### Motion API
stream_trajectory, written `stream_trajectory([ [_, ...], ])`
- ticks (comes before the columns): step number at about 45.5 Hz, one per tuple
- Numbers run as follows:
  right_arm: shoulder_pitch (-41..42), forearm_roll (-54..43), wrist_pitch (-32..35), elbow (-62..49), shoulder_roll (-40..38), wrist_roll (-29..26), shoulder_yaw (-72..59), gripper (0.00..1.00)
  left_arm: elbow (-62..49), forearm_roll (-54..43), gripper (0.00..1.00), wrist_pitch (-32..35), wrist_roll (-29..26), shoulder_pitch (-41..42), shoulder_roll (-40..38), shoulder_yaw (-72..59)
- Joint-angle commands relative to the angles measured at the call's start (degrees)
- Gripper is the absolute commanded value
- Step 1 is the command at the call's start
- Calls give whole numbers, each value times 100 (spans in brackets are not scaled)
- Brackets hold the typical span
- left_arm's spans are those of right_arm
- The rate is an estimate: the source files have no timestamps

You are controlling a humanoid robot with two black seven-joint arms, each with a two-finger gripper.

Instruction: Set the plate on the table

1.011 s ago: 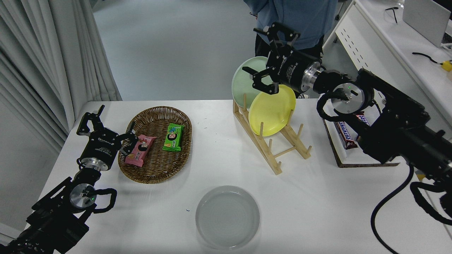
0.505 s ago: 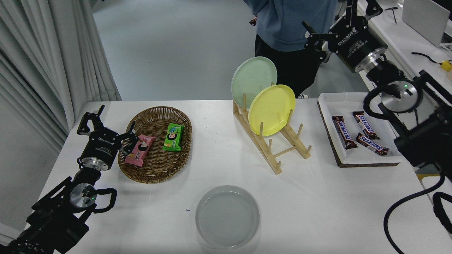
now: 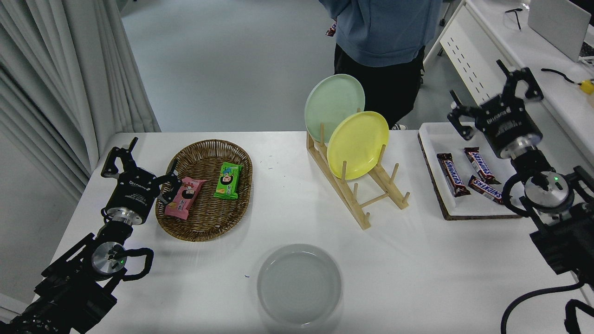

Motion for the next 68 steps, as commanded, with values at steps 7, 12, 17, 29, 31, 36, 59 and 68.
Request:
stream_trajectory([
  [7,-161,-2,434,-1074,459,64,284,99,-5,0,100,0,0,0,0,-1],
  [12,-161,-2,434,-1135,538,64,231,99,4,0,100,0,0,0,0,-1],
  [17,-170,-2,443,-1285,608,64,222,99,-5,0,100,0,0,0,0,-1],
  [29,-143,51,399,-1258,705,73,161,99,4,0,100,0,0,0,0,-1],
  [31,-126,51,373,-1206,714,73,126,99,3,0,100,0,0,0,0,-1],
  [36,-91,69,329,-1241,819,99,82,99,-5,0,100,0,0,0,0,-1],
  [59,-530,60,-700,-19,732,337,20,99,4,0,100,0,0,0,0,-1],
  [68,-574,16,-656,-19,644,346,-68,99,3,0,100,0,0,0,0,-1],
])
